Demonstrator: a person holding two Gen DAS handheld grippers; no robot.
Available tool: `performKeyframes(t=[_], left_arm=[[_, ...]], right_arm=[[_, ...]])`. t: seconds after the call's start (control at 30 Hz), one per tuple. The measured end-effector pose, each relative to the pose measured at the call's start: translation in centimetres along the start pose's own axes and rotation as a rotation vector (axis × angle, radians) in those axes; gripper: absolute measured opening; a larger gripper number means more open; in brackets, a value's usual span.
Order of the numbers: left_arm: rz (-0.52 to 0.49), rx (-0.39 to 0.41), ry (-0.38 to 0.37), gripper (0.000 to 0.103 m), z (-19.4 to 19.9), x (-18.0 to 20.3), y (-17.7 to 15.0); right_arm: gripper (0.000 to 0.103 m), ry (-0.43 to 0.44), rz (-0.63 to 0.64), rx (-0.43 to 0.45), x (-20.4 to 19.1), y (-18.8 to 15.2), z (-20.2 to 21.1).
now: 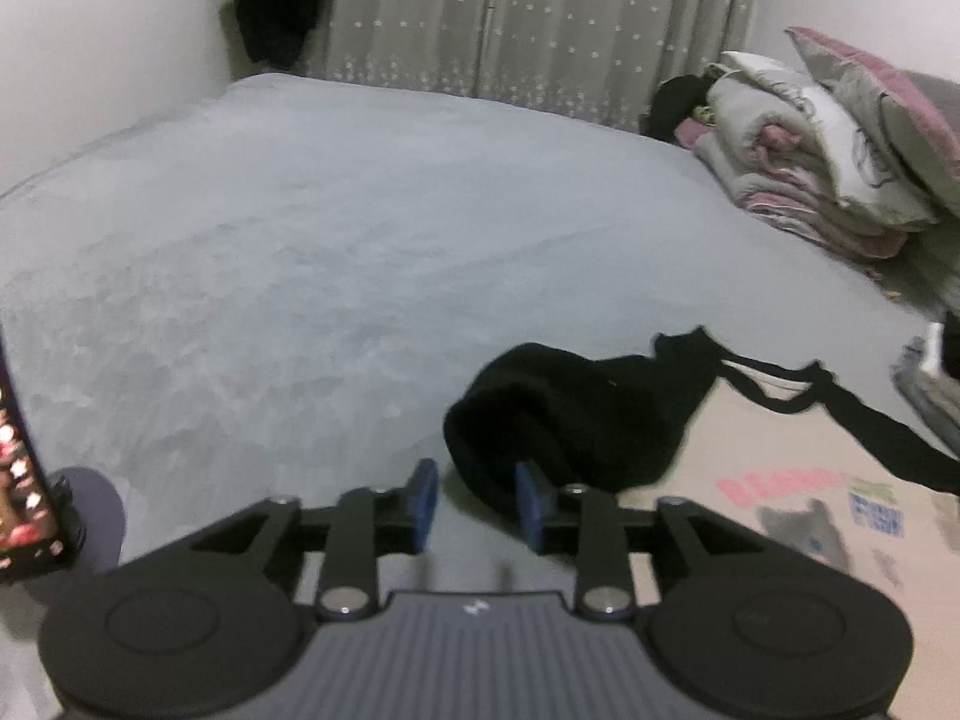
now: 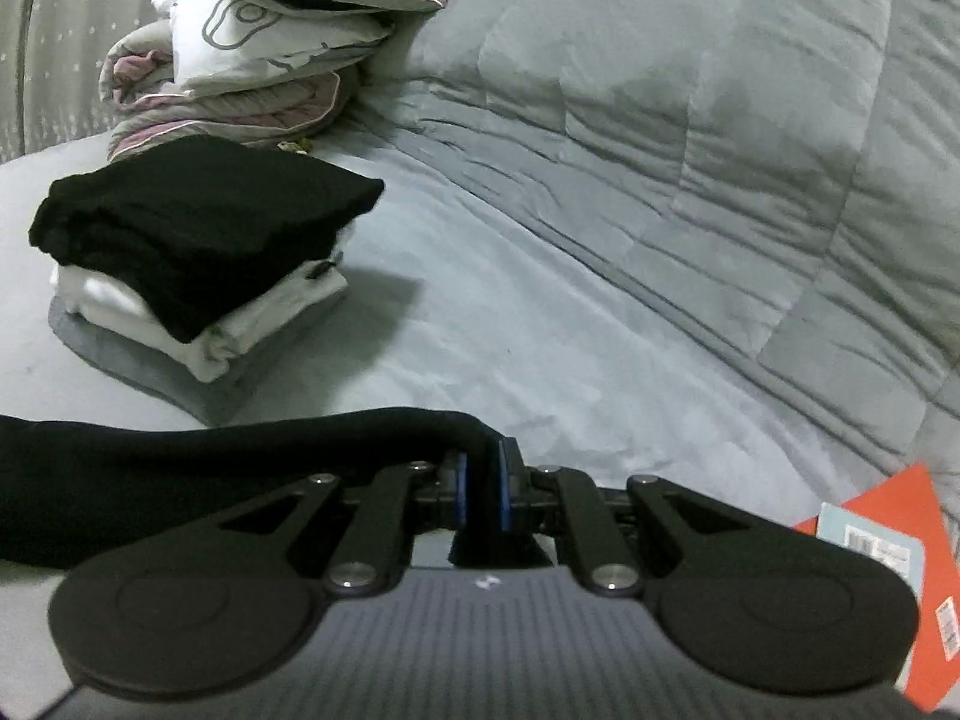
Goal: Fold clothes
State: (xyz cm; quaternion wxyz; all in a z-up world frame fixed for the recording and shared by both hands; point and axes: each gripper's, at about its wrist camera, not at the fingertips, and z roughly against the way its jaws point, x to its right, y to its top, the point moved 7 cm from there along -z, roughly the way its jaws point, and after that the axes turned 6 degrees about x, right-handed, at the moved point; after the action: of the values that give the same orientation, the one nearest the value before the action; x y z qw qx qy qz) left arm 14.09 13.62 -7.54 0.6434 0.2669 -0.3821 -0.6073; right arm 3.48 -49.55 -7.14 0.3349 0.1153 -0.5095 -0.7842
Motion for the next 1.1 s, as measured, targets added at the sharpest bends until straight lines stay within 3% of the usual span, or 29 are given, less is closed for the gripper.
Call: performKeyframes(t=[0.13, 0.23, 0.33, 0.37, 0.53, 0.67, 0.8, 1.1], left_arm=[[0.034, -0.037, -0.091, 0.039, 2.6, 1.1, -0.9], [0.03, -0.057, -0.153, 0.042, 4.0, 2.8, -1.6], [0.016, -0.069, -0.211, 0.045, 5.3, 5.0, -2.8], [0.013, -0.073, -0.232, 0.045, 5.8, 5.8, -3.3], [0.002, -0.143, -0.321, 0.046, 6.5, 9.3, -5.4], [-0.049, -0.152, -0.365, 0.046, 6.8, 12.1, -4.4], [-0.154, -0.112, -0.367, 0.046, 6.7, 15.2, -2.2], [-0.317, -0.111, -0.415, 0.046, -1.8, 22.4, 1.3]], right_arm=[[0.014, 0.062, 0.008, -0.018, 0.6, -0.8, -0.3], [0.025, 0.096, 0.034, -0.031, 0.9, -1.3, -0.2], [0.048, 0.097, 0.047, -0.027, 1.6, -1.2, 0.3], [0.049, 0.102, 0.046, -0.02, 2.0, -1.1, 0.5], [0.05, 0.148, 0.015, -0.019, 3.8, -1.0, 1.5], [0.05, 0.194, -0.047, -0.029, 5.5, -1.0, 2.2], [0.05, 0.255, -0.103, -0.017, 6.8, -0.6, 3.1], [0.05, 0.379, -0.204, -0.058, 7.7, 1.0, 1.5]])
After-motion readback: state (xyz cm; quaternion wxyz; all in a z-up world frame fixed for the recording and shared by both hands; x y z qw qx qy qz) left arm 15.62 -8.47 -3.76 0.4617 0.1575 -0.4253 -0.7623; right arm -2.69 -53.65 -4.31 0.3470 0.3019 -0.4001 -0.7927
